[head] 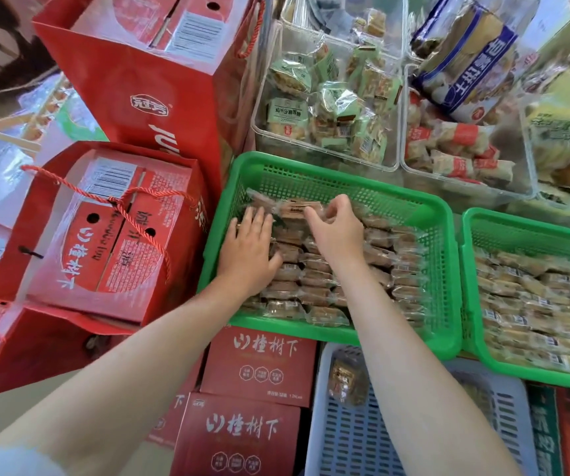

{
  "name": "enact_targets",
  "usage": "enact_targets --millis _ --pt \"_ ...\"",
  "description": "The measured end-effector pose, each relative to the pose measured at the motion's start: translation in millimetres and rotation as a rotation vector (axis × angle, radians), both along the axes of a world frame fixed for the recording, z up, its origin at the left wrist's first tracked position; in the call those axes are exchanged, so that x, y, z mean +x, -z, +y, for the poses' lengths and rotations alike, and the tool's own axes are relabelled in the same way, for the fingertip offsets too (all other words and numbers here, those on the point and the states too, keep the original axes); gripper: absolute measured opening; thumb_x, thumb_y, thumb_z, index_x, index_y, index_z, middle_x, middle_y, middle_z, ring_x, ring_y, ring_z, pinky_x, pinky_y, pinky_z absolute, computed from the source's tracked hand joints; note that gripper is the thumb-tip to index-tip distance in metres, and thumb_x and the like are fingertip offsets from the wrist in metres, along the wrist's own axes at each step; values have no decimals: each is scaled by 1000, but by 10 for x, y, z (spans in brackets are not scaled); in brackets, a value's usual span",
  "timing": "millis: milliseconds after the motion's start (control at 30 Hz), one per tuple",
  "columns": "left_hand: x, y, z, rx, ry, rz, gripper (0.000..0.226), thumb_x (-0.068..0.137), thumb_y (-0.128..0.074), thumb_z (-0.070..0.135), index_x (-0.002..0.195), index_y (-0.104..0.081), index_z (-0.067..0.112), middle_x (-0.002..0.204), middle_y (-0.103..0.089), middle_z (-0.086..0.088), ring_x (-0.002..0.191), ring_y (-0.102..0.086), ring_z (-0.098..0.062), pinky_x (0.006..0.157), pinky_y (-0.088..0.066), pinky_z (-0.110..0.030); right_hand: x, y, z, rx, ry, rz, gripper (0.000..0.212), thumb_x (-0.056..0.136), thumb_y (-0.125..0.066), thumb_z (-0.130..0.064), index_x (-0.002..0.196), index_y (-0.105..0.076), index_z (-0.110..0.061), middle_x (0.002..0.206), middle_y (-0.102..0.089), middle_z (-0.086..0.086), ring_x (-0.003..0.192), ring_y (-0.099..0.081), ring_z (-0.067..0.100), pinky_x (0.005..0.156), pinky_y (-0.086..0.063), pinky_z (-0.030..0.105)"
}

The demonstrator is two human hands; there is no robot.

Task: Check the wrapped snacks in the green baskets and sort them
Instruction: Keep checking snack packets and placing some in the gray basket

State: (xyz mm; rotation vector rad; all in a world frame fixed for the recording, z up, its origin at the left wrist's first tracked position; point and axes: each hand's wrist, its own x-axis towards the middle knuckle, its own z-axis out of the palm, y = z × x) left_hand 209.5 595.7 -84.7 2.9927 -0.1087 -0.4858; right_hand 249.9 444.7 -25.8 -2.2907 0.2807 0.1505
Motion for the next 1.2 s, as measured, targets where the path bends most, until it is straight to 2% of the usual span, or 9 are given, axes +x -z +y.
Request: enact_targets --millis 133,367,500,633,833,967,1067,1133,1200 --pt "-26 77 -10 -5 -2 -9 78 104 -22 55 160 6 10 169 14 -9 156 15 -25 127 2 -45 59 -2 166 -133 -129 -143 34 94 -63 -40 89 -43 -13 71 -50 3 58 -41 16 49 -29 30" --pt "-22 125 -16 -23 -19 -11 77 103 -22 52 159 12 11 168 16 -8 155 17 -24 127 3 -45 35 115 57 -151 -83 -75 32 94 -63 -36 91 -46 -10 77 -53 7 63 -43 20 51 -31 29" --pt "-25 134 -15 -30 -23 -23 77 104 -23 52 160 11 11 168 17 -8 155 18 -24 126 5 -45 60 156 116 -272 -144 -60 29 95 -61 -39 93 -43 -16 84 -53 6 63 -43 19 49 -26 28" --pt "-27 150 -16 -49 -31 -35 78 104 -26 52 160 10 11 168 19 -8 155 18 -23 126 6 -44 126 158 272 -395 -185 -31 25 94 -59 -39 101 -46 -19 93 -52 9 74 -54 31 59 -43 34" --pt "-24 198 -18 -43 -41 -53 80 104 -25 54 159 14 11 167 20 -9 155 19 -25 126 6 -44 145 144 340 -529 -190 -76 25 93 -61 -37 102 -48 -17 94 -52 10 76 -56 33 61 -48 36" --pt "-51 243 -11 -176 -68 -117 81 102 -36 49 159 14 21 169 10 -9 156 11 -26 126 4 -44 86 327 342 -476 -289 19 34 93 -65 -44 112 -56 -18 108 -52 13 95 -58 35 76 -52 43" --pt "-52 268 -13 -190 -28 -201 72 99 -35 46 161 -3 34 170 4 -9 157 5 -31 126 -3 -50 46 397 307 -515 -293 -54 26 96 -56 -35 107 -67 -14 112 -49 13 102 -54 34 79 -52 43" --pt "-37 260 -17 -118 32 -148 64 102 -24 49 161 -1 36 169 14 -5 156 14 -30 125 2 -53 89 406 263 -492 -258 -133 22 93 -55 -22 100 -71 -8 109 -50 14 103 -51 33 80 -51 46" --pt "-28 254 -15 -86 50 -73 60 104 -13 51 159 6 38 167 23 -1 154 21 -28 124 7 -53 178 407 210 -456 -217 -202 21 92 -56 -10 106 -69 -3 110 -53 16 105 -50 33 85 -49 48"
